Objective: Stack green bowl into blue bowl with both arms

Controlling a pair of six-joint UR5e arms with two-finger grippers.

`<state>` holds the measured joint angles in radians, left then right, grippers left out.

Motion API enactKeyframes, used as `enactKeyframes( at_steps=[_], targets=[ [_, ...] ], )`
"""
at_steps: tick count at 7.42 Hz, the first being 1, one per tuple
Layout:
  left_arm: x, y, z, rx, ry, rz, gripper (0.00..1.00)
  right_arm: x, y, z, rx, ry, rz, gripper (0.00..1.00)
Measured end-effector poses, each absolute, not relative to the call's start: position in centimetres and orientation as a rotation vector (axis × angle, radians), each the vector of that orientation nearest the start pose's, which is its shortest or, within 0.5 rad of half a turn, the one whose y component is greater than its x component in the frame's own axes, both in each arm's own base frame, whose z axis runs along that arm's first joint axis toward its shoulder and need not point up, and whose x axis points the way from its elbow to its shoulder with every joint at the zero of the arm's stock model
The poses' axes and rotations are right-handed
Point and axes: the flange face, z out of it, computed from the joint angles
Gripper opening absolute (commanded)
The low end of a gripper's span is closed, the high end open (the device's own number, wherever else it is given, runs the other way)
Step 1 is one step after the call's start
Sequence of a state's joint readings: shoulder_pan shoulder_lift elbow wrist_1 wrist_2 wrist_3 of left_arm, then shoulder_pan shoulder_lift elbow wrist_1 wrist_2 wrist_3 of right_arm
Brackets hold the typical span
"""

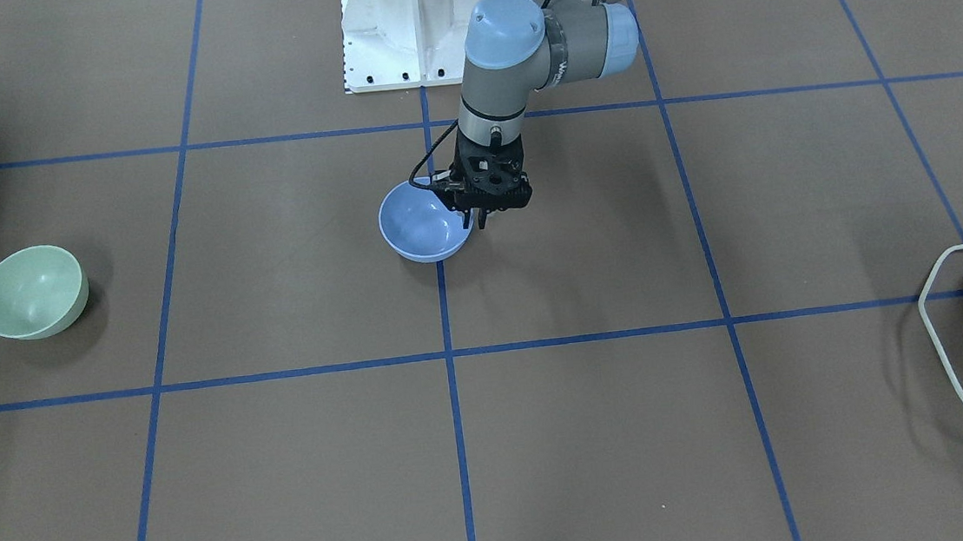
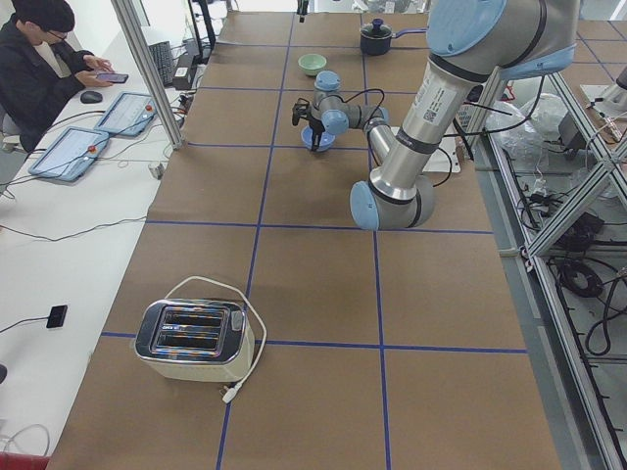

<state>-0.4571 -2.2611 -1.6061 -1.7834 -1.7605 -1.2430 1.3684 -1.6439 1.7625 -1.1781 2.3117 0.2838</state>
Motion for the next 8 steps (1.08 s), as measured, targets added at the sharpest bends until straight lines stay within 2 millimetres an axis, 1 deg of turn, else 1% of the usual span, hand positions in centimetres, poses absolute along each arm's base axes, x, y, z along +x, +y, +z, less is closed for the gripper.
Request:
enactKeyframes(
  at_steps=[1,2,3,4,5,6,7,8],
  targets=[
    [57.6,-41.2,20.4,0.208,0.937,-0.034,0.98,-3.2,-48.5,55.5,0.299,-0.82,-0.113,1.0],
    [56.5,-41.2,19.4,0.221,0.955,-0.039,0.98,-3.2,-48.5,55.5,0.299,-0.82,-0.114,1.0],
    [54.1,-41.6,19.0,0.233,0.963,-0.049,0.99,-3.2,-48.5,55.5,0.3,-0.82,-0.114,1.0],
    [50.1,-42.6,19.4,0.24,0.946,-0.036,0.99,-3.2,-48.5,55.5,0.299,-0.822,-0.115,1.0],
    [45.1,-43.8,20.4,0.253,0.916,0.0,0.98,-3.2,-48.4,55.4,0.299,-0.827,-0.116,1.0],
    [39.6,-45.3,23.0,0.276,0.868,0.037,0.99,-3.4,-48.3,55.2,0.297,-0.835,-0.116,1.0],
    [33.8,-47.1,26.4,0.292,0.82,0.084,0.99,-3.7,-48.2,54.8,0.291,-0.846,-0.108,1.0],
    [26.9,-49.2,30.5,0.299,0.78,0.145,0.99,-4.3,-48.0,54.2,0.278,-0.858,-0.087,1.0]
  ],
)
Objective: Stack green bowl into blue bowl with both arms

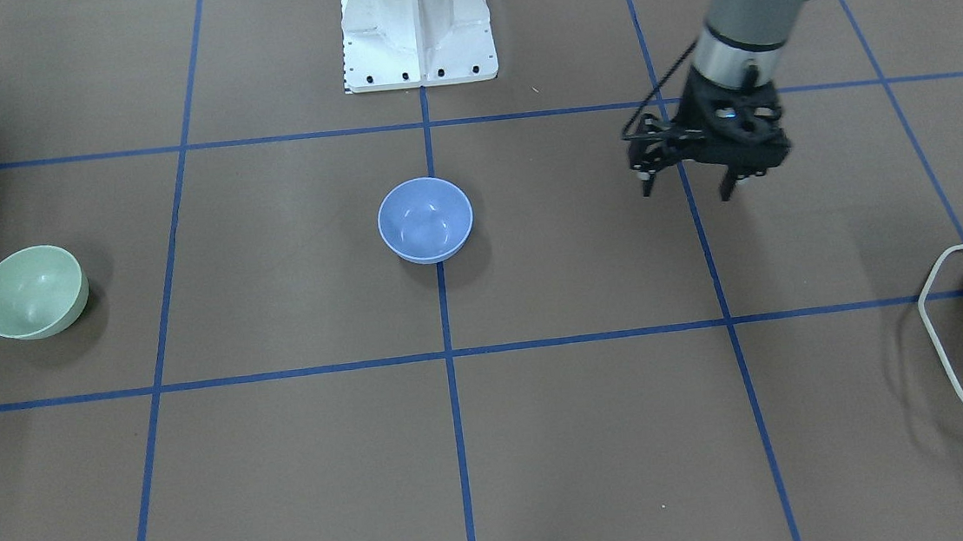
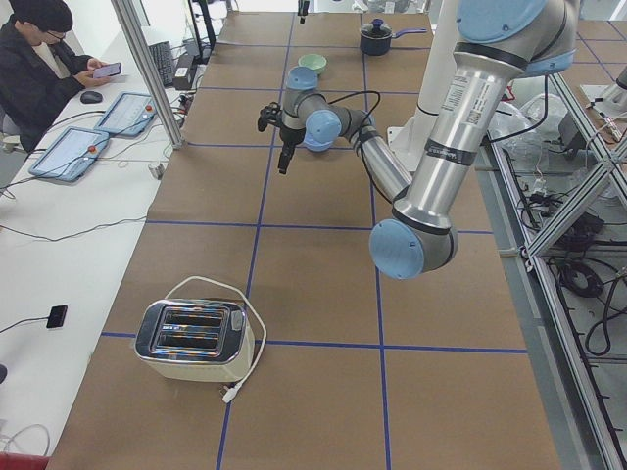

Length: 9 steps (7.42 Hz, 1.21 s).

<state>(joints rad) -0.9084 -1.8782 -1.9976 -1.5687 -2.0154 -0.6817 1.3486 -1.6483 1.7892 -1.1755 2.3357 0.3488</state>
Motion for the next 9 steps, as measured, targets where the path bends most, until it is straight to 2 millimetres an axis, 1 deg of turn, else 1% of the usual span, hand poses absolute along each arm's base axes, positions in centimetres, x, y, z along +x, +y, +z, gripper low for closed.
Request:
enactKeyframes(
  at_steps=[1,2,3,4,5,6,7,8,9],
  targets=[
    [19.2,-51.1,35.0,0.304,0.755,0.208,0.99,-5.0,-47.8,53.4,0.265,-0.869,-0.065,1.0],
    [11.6,-52.1,39.8,0.294,0.761,0.255,0.98,-5.5,-47.4,52.9,0.257,-0.874,-0.054,1.0],
    [5.1,-51.7,45.6,0.27,0.789,0.279,0.98,-5.9,-47.2,52.6,0.251,-0.877,-0.046,1.0],
    [0.3,-50.6,50.6,0.246,0.807,0.267,0.99,-6.2,-47.0,52.3,0.247,-0.879,-0.039,1.0],
    [-3.9,-49.4,54.4,0.229,0.813,0.209,0.99,-6.6,-46.9,52.3,0.243,-0.877,-0.038,1.0],
    [-7.0,-47.9,57.0,0.214,0.812,0.15,0.98,-7.0,-46.9,52.3,0.235,-0.874,-0.036,1.0],
    [-8.6,-46.8,58.6,0.195,0.809,0.112,0.98,-7.9,-46.8,52.5,0.219,-0.862,-0.027,1.0],
    [-9.1,-45.7,59.8,0.165,0.809,0.089,0.98,-9.5,-46.7,53.2,0.199,-0.835,-0.022,1.0],
    [-9.2,-45.0,60.6,0.143,0.81,0.076,0.99,-11.3,-46.7,54.1,0.181,-0.808,-0.032,1.0]
  ],
)
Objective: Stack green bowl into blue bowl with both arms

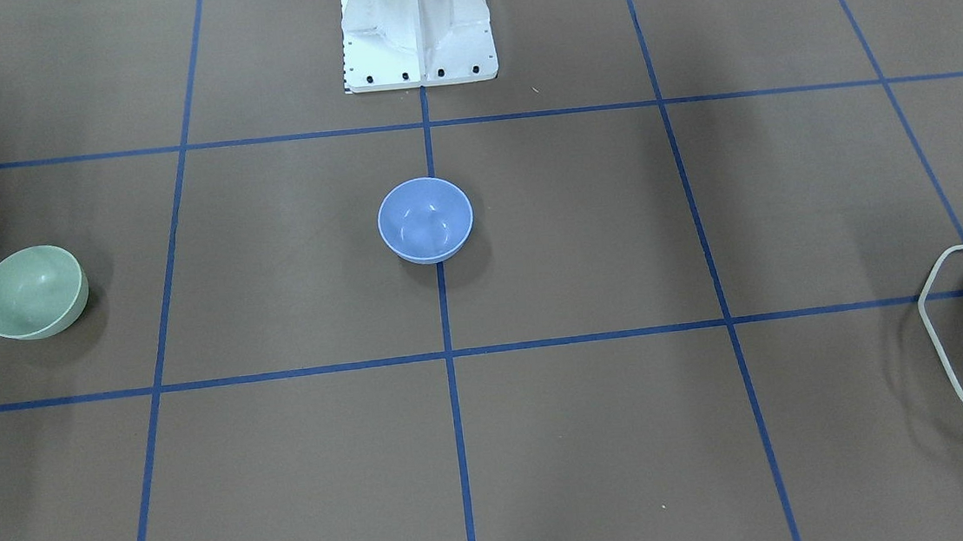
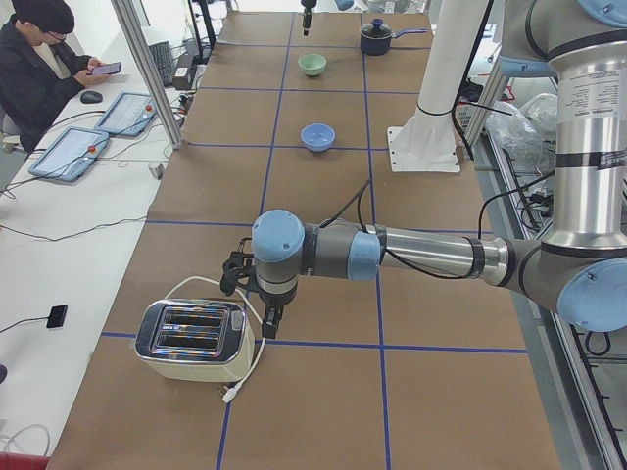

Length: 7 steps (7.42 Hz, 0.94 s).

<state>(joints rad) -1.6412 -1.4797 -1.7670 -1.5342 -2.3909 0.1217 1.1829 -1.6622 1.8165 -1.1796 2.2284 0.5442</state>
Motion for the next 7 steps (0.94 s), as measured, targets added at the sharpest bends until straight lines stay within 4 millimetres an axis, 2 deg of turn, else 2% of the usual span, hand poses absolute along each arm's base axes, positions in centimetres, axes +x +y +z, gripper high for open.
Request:
enactKeyframes(
  at_steps=[1,2,3,4,5,7],
  targets=[
    [-9.3,-44.8,60.7,0.136,0.81,0.073,0.99,-13.0,-46.7,55.2,0.168,-0.779,-0.053,0.9],
    [-9.3,-44.8,60.6,0.137,0.809,0.074,0.98,-14.3,-46.7,56.4,0.165,-0.76,-0.074,0.86],
    [-9.2,-45.0,60.5,0.14,0.808,0.076,0.98,-15.2,-46.6,57.8,0.17,-0.758,-0.09,0.77],
    [-9.2,-45.1,60.4,0.142,0.808,0.077,0.98,-16.0,-46.5,59.2,0.173,-0.761,-0.106,0.45],
    [-9.2,-45.1,60.5,0.143,0.808,0.078,0.98,-16.5,-46.3,59.9,0.175,-0.766,-0.119,0.33],
    [-9.2,-45.0,60.5,0.144,0.793,0.08,0.98,-17.4,-46.1,60.3,0.171,-0.775,-0.136,0.33]
  ],
)
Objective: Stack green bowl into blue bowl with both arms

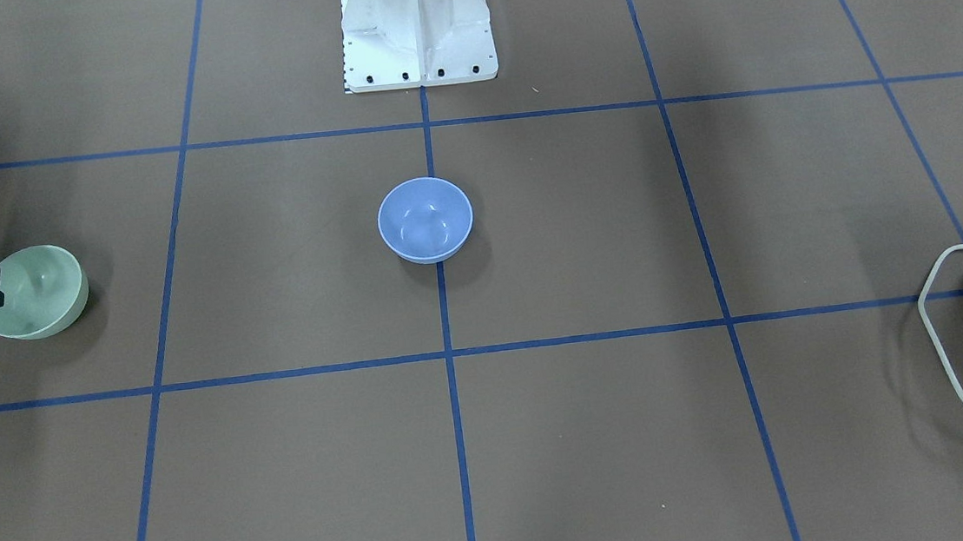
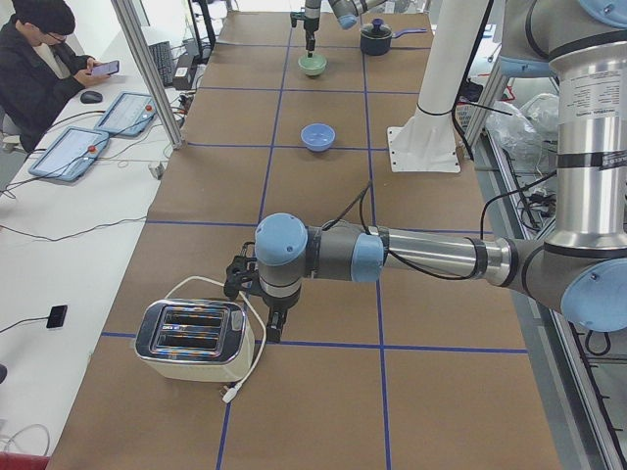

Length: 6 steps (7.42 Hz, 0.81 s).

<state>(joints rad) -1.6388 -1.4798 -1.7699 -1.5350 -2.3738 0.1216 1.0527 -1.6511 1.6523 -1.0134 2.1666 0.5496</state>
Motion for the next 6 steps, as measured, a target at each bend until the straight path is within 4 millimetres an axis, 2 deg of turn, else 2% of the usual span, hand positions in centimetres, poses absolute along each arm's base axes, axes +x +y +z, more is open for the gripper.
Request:
enactKeyframes(
  at_steps=[2,3,6],
  targets=[
    [-9.29,-45.06,60.62,0.143,0.784,0.079,0.99,-18.23,-45.88,60.28,0.167,-0.774,-0.153,0.04],
    [-9.29,-45.01,60.71,0.141,0.784,0.079,0.99,-18.41,-45.84,60.29,0.167,-0.773,-0.157,0.0],
    [-9.29,-44.93,60.79,0.141,0.783,0.079,0.98,-18.45,-45.87,59.67,0.177,-0.779,-0.166,0.0]
  ],
)
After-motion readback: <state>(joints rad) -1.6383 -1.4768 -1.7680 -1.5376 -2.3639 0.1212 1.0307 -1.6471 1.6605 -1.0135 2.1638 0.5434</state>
